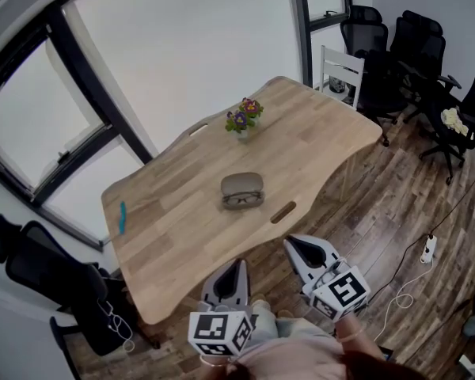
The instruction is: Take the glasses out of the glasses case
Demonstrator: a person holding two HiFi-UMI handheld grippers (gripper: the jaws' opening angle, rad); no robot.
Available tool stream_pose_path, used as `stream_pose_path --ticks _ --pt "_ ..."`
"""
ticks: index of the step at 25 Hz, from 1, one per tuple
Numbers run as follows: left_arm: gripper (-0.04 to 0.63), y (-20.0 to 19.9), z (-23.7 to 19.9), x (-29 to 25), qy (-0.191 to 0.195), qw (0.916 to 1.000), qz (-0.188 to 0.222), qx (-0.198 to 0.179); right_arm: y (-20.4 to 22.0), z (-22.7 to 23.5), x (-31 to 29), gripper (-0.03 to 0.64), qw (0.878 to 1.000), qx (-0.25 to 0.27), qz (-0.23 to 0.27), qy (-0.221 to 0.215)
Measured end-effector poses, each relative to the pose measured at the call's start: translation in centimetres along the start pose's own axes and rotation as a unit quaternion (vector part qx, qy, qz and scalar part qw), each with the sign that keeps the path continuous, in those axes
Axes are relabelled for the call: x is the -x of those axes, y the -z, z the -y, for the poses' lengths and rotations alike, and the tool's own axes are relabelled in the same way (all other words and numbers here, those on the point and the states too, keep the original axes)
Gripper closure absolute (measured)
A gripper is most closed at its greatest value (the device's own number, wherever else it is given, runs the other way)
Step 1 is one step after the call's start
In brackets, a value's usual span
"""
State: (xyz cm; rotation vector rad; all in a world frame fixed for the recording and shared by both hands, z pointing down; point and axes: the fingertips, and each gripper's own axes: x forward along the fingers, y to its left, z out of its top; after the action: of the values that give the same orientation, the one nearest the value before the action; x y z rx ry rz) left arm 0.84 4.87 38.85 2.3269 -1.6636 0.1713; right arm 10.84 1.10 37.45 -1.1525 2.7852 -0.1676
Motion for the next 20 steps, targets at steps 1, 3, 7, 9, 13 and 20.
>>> stream_pose_path --ticks 1,3,7,9,13,20 --pt "0.594 -0.1 -0.2 -0.2 0.0 1.0 0.0 -0.001 0.1 0.1 -0.3 0.615 1.0 -0.001 0.0 0.0" --pt "0.594 -0.3 -0.6 -0.6 0.001 1.0 0.001 -0.003 0.2 0.3 -0.8 0.615 1.0 -0.001 -0.001 -0.001" --pt "0.594 -1.1 -1.5 -2.3 0.007 0.9999 0.006 -0.005 0.4 1.1 -2.3 0.615 1.0 0.004 -0.004 0.001" --pt "0.594 -1.5 -2.1 -3.1 0.01 0.9999 0.006 -0.007 0.4 1.5 -3.3 0.615 1.0 0.005 -0.005 0.003" --pt "0.594 -2.0 -3.3 -4.8 0.019 0.9998 0.003 -0.008 0.6 2.5 -5.3 0.615 1.0 0.006 -0.008 0.008" --pt "0.594 -2.9 -6.0 -7.9 0.029 0.9996 0.002 -0.004 1.2 4.0 -9.0 0.615 1.0 0.009 -0.017 0.016"
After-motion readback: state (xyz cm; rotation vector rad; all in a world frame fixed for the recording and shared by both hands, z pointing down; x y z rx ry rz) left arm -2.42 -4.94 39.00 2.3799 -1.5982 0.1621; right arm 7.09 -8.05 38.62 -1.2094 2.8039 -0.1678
